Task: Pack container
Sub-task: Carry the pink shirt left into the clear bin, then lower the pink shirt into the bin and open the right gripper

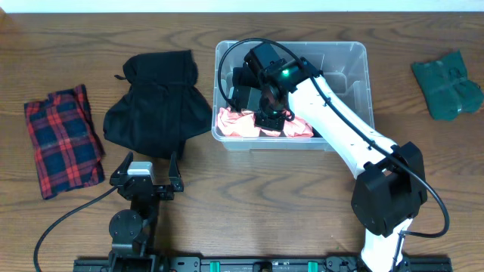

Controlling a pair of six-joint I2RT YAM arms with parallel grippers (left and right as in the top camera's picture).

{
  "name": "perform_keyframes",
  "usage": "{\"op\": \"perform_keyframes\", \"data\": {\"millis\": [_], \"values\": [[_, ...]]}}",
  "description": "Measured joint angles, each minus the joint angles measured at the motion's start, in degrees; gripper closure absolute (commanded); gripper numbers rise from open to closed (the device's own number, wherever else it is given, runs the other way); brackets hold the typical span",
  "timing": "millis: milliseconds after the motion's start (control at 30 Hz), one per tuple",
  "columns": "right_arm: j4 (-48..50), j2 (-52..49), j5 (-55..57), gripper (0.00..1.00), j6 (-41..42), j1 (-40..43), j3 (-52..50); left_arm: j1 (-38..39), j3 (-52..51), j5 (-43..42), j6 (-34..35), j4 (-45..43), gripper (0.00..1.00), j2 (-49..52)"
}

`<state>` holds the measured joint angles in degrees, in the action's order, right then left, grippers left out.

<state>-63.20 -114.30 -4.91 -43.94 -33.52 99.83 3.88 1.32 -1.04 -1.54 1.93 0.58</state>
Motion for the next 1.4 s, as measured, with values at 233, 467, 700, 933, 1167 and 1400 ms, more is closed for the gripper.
{"op": "perform_keyframes", "data": {"millis": [233,467,700,933,1167,1400], "values": [[-1.8,0.0,0.0,0.33,1.2,0.0,-0.2,0.0,0.0,0.0,0.0,0.0,0.02,0.0],[-5.4,0.0,0.5,0.23,4.9,0.0,1.9,0.0,0.0,0.0,0.0,0.0,0.02,0.0],[-7.5,1.2,0.5,0.48,10.5,0.0,6.9,0.0,0.0,0.0,0.0,0.0,0.02,0.0],[-6.4,2.6,0.4,0.99,17.5,0.0,7.7,0.0,0.0,0.0,0.0,0.0,0.02,0.0],[-3.9,2.6,-0.7,0.99,22.6,0.0,3.7,0.0,0.0,0.0,0.0,0.0,0.02,0.0],[1.4,2.6,-5.0,0.97,24.6,0.0,-4.9,0.0,0.0,0.0,0.0,0.0,0.02,0.0]]}}
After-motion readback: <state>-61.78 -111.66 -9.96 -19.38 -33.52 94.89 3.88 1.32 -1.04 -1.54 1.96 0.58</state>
